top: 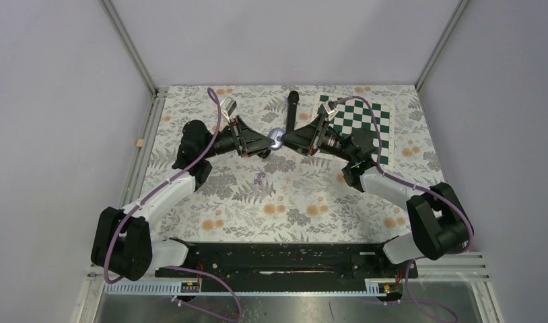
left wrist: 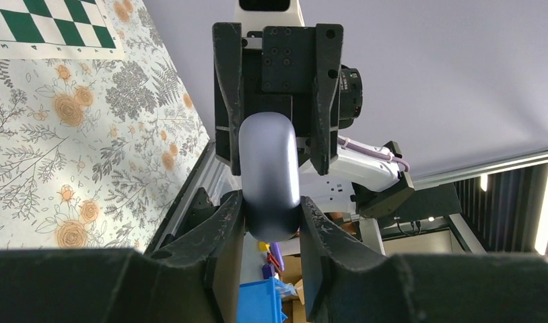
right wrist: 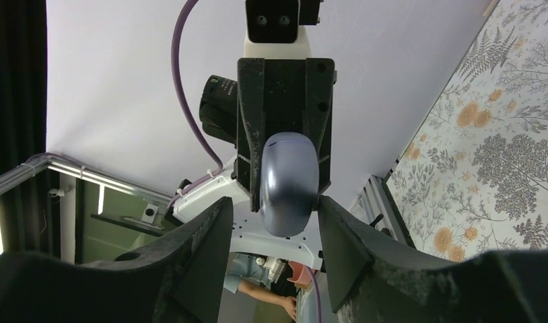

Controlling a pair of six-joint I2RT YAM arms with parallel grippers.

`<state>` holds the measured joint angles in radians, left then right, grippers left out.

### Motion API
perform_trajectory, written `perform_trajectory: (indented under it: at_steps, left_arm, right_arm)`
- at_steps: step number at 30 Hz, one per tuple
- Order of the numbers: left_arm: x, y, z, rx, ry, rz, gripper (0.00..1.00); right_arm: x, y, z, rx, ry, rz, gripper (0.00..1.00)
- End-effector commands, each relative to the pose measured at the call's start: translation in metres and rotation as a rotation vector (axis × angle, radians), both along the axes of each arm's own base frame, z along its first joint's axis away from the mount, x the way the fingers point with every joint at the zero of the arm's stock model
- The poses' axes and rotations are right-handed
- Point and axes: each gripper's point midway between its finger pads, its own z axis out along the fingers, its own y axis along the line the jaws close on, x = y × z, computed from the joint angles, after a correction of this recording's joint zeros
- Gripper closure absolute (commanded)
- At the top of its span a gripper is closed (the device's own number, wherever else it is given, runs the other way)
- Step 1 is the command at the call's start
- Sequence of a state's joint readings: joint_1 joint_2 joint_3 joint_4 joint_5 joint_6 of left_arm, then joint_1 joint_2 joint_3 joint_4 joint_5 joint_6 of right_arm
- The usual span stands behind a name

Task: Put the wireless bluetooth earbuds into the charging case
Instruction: Pass from the left arm to the right

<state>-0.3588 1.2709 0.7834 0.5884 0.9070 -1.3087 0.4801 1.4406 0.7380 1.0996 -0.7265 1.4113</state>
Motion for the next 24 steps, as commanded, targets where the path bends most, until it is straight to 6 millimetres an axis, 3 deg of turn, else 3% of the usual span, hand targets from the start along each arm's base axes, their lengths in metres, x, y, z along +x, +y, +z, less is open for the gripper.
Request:
perform_trajectory:
  at_steps: [1, 4, 7, 8, 13, 15, 16, 18, 20, 24]
  left_arm:
    - [-0.008, 0.002, 0.028, -0.032, -0.095, -0.016, 1.00]
    - [-0.007, 0.002, 0.028, -0.032, -0.093, -0.015, 1.00]
    - [-0.008, 0.002, 0.027, -0.033, -0.093, -0.014, 1.00]
    - [-0.008, 0.002, 0.028, -0.034, -0.093, -0.013, 1.00]
    - [-0.009, 0.002, 0.028, -0.042, -0.090, -0.018, 1.00]
    - [-0.009, 0.002, 0.030, -0.049, -0.095, -0.024, 1.00]
    - [-0.010, 0.001, 0.031, -0.050, -0.095, -0.027, 0.95]
    - [-0.008, 0.002, 0.029, -0.040, -0.086, -0.022, 0.64]
    - [-0.005, 0.003, 0.027, -0.022, -0.082, -0.003, 0.49]
    - [-0.001, 0.004, 0.025, 0.000, -0.083, 0.011, 0.47]
  right_arm:
    - [-0.001, 0.008, 0.020, 0.045, -0.077, 0.033, 0.44]
    - [-0.001, 0.015, 0.020, 0.043, -0.080, 0.052, 0.48]
    - [0.000, 0.018, 0.019, 0.055, -0.073, 0.056, 0.61]
    - [0.001, 0.018, 0.019, 0.059, -0.069, 0.056, 0.70]
    - [0.004, 0.019, 0.016, 0.098, -0.047, 0.066, 0.87]
    - [0.004, 0.019, 0.014, 0.107, -0.040, 0.071, 0.99]
    - [0.004, 0.019, 0.012, 0.108, -0.036, 0.074, 1.00]
    - [0.002, 0.019, 0.008, 0.110, -0.033, 0.083, 1.00]
    - [0.000, 0.019, 0.006, 0.109, -0.033, 0.092, 1.00]
    - [-0.006, 0.018, 0.004, 0.102, -0.040, 0.111, 1.00]
